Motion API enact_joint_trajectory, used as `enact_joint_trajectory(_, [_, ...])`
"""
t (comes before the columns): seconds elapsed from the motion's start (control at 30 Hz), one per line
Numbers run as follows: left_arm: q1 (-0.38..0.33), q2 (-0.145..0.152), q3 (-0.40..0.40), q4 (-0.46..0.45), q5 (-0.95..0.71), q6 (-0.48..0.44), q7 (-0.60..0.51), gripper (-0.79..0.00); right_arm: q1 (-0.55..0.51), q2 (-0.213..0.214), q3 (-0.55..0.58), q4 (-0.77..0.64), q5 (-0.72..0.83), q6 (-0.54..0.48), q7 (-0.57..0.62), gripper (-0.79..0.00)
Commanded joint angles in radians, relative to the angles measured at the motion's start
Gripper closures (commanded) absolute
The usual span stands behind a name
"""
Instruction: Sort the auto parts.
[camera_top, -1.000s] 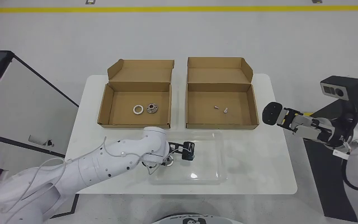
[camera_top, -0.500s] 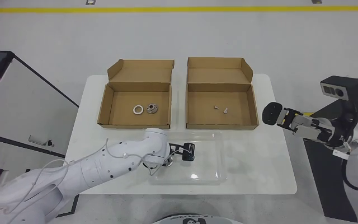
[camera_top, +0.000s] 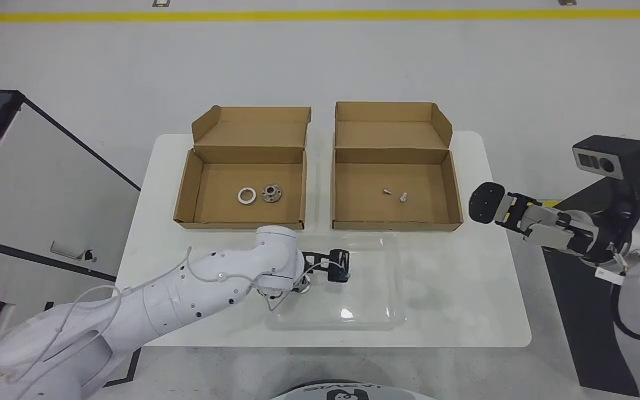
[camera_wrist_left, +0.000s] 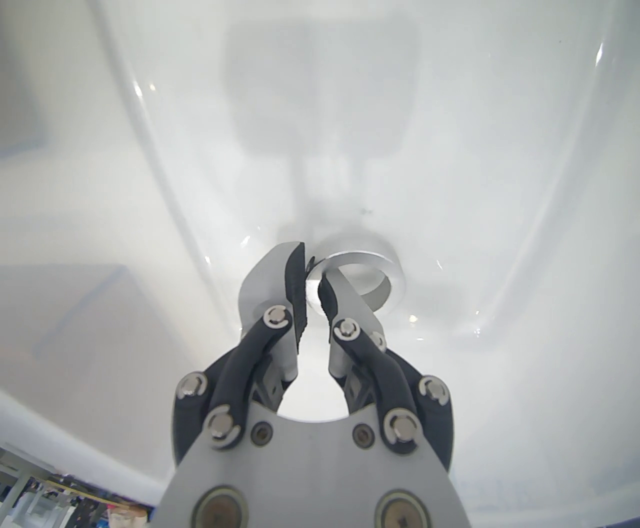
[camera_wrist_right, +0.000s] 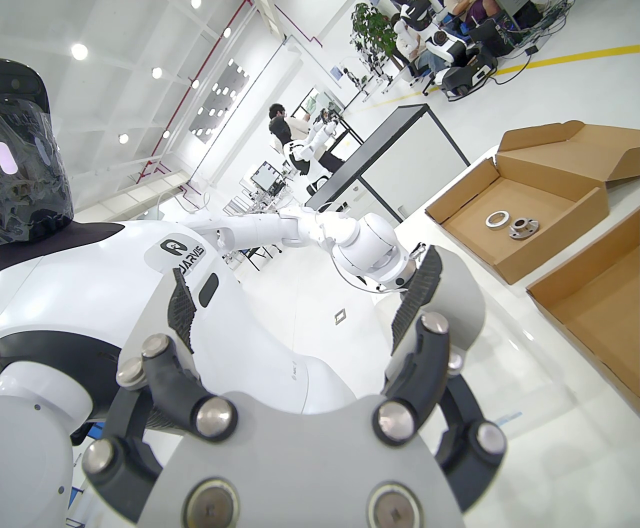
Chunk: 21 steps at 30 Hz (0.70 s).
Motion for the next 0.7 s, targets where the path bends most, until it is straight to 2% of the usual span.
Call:
enact_joint_trajectory(0.0, [-0.002,0.002,-0.013,-0.015,-0.001,0.004,-0.005,0.000,0.000,0.000,0.000,0.000,0.000,0.000,0.000,-0.785])
enact_joint_trajectory(0.67, [-0.024,0.031,-0.189,-0.259,-0.036,0.055,-0.046,0.000,0.000,0.000,0.000,0.000,0.000,0.000,0.000,-0.785])
